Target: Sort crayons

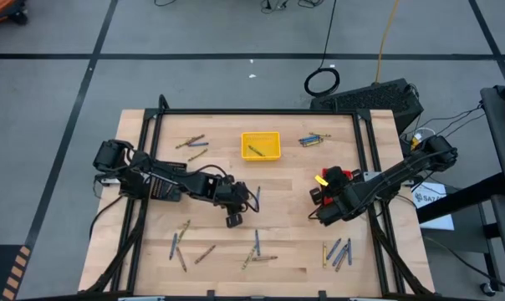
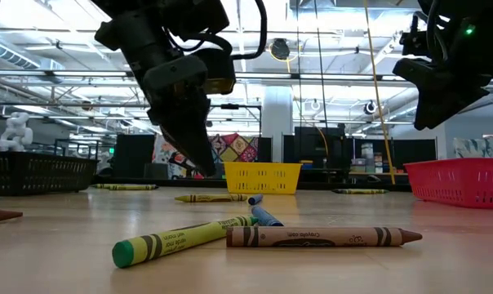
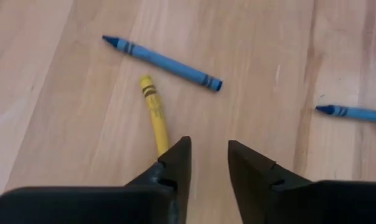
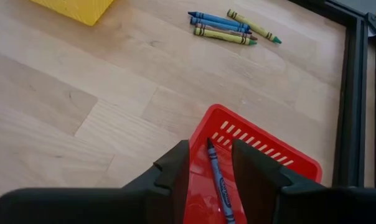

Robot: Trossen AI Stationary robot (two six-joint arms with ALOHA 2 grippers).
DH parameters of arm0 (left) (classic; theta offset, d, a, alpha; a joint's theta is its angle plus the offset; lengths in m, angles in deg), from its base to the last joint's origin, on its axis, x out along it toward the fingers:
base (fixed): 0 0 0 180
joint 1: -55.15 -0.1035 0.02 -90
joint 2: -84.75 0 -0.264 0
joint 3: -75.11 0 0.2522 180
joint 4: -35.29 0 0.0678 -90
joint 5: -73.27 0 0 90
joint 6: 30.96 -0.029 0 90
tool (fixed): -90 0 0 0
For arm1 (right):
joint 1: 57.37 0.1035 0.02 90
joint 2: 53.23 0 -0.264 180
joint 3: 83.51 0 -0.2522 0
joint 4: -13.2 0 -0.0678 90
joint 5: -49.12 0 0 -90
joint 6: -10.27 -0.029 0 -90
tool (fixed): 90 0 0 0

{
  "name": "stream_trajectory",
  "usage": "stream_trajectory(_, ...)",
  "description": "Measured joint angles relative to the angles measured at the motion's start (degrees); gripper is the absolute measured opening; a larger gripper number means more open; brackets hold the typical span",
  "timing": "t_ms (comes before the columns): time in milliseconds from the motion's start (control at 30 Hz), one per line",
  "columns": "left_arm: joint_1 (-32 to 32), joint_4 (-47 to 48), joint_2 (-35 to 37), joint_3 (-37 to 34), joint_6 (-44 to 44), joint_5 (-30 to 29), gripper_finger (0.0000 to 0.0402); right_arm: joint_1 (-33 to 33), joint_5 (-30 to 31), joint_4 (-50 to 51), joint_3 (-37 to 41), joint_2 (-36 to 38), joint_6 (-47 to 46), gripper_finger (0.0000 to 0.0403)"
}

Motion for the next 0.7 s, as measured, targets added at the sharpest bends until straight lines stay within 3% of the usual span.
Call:
stream_trajectory(167,-0.9,-3.3,0.0,0.0,2.3,-0.1,0.0124,0.0,-0.7,0.0,0.0,0.0,0.0,0.0108)
stream_trajectory(400,-3.8,2.0,0.0,0.1,4.7,0.1,0.0125,0.0,-0.7,0.0,0.0,0.0,-0.3,0.0108)
stream_trajectory(700,-4.0,5.3,-2.1,4.3,0.3,0.1,0.0125,0.0,-0.7,-0.4,0.0,0.0,-0.4,0.0108)
